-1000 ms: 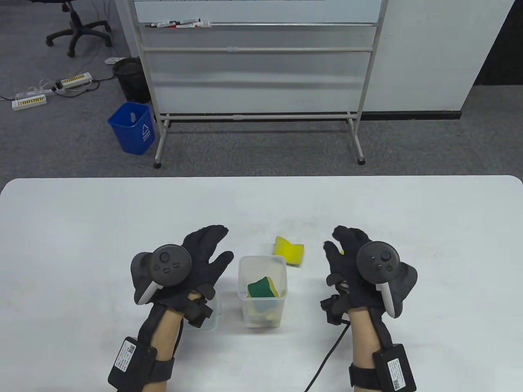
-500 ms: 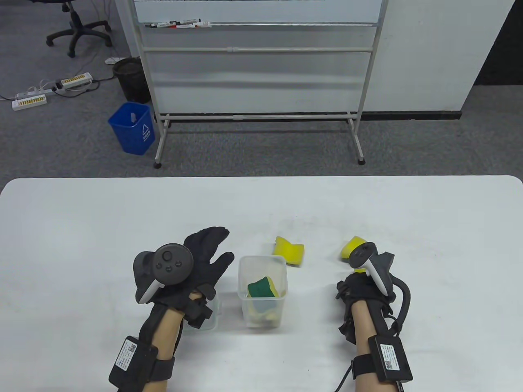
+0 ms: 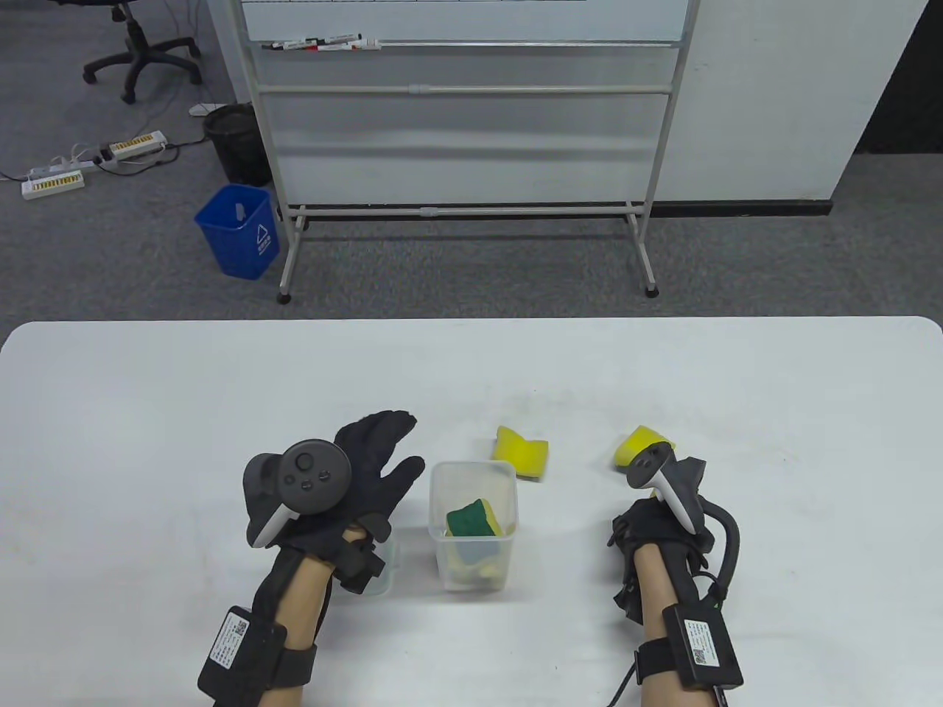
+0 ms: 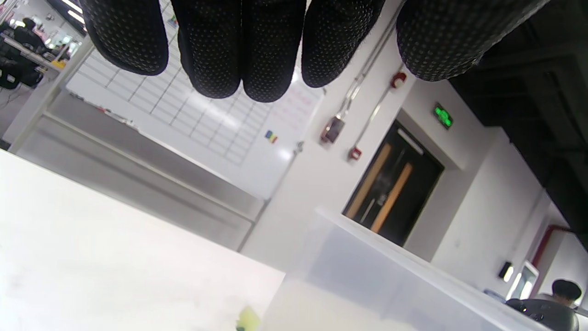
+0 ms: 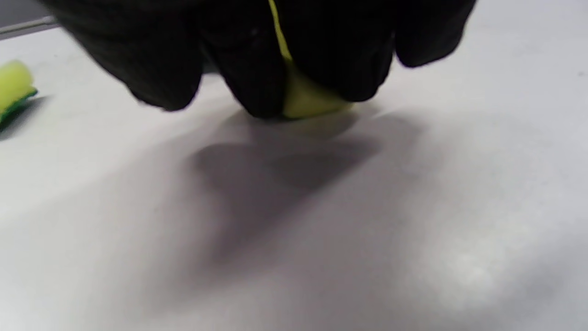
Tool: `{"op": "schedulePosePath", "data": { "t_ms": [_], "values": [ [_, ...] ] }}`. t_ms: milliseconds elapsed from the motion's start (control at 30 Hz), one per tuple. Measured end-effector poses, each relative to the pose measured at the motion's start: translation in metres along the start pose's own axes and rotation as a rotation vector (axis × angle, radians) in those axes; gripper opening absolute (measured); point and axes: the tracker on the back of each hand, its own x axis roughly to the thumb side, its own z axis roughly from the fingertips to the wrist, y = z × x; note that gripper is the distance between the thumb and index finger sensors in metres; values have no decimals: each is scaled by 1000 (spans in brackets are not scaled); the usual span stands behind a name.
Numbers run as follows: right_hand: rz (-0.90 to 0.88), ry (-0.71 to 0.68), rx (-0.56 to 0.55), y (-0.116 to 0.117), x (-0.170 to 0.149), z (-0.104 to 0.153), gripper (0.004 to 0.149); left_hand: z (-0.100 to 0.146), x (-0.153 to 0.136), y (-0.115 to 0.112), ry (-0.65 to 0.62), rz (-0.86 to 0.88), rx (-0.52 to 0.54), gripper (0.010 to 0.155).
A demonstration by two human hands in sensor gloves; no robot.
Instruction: Squeeze sponges into plastic airtight container
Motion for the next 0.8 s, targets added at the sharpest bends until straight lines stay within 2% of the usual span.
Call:
{"op": "schedulePosePath", "data": {
  "t_ms": [167,300,367,500,667,800],
  "values": [
    [-79,-2,-5,-15,-5,9,66,1,-1,4,-3,42,10,67],
    [-173,-84,-72,-42,-3,34,65,1,3,5,-23,66,7,67],
    [-282,-195,-117,-58,1,55,63,1,7,4,-44,83,1,67],
    [-501,-443,-128,-76,10,88,61,2,17,2,-84,81,-8,67],
    [-632,-739,-156,-85,30,126,61,3,29,-4,-139,85,-28,67],
    [-702,-888,-150,-82,45,144,59,2,37,-12,-190,72,-71,68]
  ]
}}
